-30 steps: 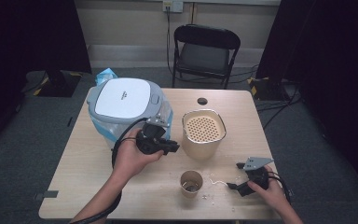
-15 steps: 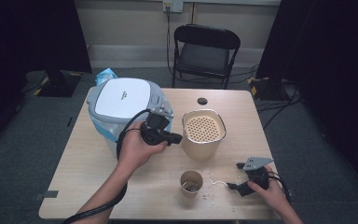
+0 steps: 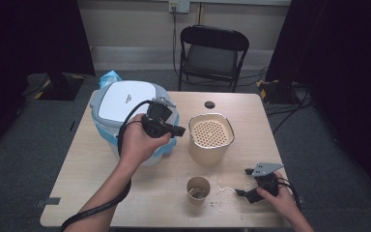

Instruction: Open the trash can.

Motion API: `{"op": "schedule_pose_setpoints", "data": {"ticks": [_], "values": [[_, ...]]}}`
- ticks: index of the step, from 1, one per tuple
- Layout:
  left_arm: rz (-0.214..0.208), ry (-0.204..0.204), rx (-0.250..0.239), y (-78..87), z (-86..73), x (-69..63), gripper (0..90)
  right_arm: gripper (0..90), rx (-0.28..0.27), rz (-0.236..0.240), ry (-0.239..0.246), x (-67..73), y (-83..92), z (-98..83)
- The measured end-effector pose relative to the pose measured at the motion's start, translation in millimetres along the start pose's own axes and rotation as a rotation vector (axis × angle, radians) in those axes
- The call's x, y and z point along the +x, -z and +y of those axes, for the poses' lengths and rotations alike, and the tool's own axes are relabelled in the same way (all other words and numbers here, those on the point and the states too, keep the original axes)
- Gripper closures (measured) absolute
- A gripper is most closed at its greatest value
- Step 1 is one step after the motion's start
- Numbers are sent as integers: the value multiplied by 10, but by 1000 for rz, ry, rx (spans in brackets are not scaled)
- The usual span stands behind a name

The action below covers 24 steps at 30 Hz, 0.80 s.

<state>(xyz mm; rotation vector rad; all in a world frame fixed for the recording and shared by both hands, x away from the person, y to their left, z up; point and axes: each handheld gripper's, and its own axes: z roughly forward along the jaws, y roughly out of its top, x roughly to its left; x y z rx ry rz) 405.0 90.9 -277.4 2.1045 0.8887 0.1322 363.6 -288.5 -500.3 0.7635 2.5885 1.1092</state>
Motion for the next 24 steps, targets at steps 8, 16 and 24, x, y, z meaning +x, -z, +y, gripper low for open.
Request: {"op": "schedule_pose_setpoints", "data": {"ticks": [8,16,24], "values": [[46,16,-23,98,163,39,900,75,0,0,0,0,0,0],[106,61,-28,118,251,133,900,75,1,0,-1,0,0,0],[152,66,-18,158,311,189,900,75,1,0,-1,0,0,0]]}}
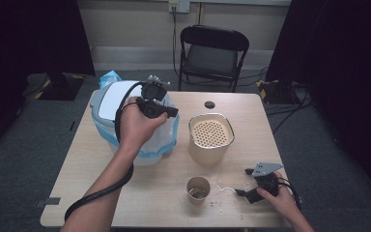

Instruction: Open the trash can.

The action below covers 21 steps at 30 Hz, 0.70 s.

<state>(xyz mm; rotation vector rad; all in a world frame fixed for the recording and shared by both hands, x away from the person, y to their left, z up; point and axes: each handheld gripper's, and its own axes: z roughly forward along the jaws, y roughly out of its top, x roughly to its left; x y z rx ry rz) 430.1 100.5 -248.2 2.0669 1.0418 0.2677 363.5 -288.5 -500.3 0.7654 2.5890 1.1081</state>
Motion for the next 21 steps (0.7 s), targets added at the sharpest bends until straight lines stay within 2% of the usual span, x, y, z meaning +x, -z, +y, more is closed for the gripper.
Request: {"op": "schedule_pose_setpoints", "data": {"ticks": [14,16,21], "values": [[38,46,-12,42,67,127,900,75,0,0,0,0,0,0],[51,37,-9,47,71,132,900,75,0,0,0,0,0,0],[66,41,-7,55,76,140,900,75,1,2,0,-1,0,0]]}}
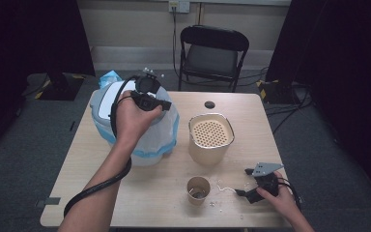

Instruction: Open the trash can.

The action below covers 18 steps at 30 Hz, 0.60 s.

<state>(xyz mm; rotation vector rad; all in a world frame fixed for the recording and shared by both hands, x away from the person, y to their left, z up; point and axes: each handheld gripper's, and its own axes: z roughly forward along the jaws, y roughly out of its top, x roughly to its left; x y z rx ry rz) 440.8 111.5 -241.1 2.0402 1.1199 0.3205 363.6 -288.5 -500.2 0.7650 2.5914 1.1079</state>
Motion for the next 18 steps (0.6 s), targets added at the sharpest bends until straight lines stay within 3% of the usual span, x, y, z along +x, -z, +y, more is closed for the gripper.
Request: {"op": "schedule_pose_setpoints", "data": {"ticks": [18], "values": [[67,11,-3,14,24,79,900,75,0,0,1,-1,0,0]]}}
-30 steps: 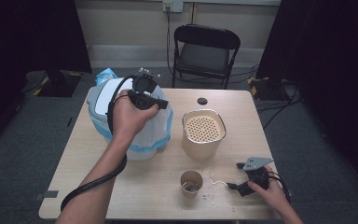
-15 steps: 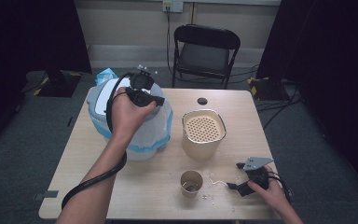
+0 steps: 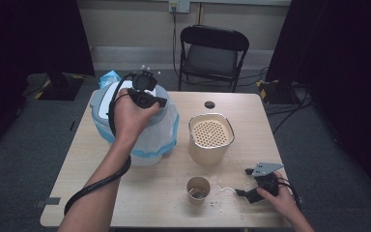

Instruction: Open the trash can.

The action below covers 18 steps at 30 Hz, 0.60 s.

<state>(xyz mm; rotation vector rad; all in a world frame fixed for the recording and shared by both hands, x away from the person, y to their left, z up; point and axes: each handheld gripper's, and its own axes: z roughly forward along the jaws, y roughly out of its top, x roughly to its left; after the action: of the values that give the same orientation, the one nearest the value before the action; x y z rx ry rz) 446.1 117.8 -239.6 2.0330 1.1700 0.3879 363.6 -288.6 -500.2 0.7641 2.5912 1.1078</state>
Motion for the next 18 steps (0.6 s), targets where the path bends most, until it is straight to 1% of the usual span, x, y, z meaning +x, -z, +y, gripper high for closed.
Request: {"op": "schedule_pose_setpoints", "data": {"ticks": [4,5,6,9,11,12,15,17,18], "values": [[5,9,-2,-9,1,19,900,75,-1,0,1,0,-1,0],[15,10,-4,-13,1,21,900,75,0,0,0,0,0,0],[18,2,0,-14,3,32,900,75,0,0,0,0,0,0],[25,14,2,-23,2,32,900,75,0,0,0,1,0,0],[38,9,4,-34,1,34,900,75,0,0,0,1,0,0],[30,11,3,-41,0,35,900,75,0,0,0,0,0,0],[35,13,4,-45,5,32,900,75,0,0,-1,1,0,0],[38,7,8,-45,8,29,900,75,0,0,-1,1,0,0],[38,13,7,-47,7,23,900,75,0,0,0,0,0,0]]}}
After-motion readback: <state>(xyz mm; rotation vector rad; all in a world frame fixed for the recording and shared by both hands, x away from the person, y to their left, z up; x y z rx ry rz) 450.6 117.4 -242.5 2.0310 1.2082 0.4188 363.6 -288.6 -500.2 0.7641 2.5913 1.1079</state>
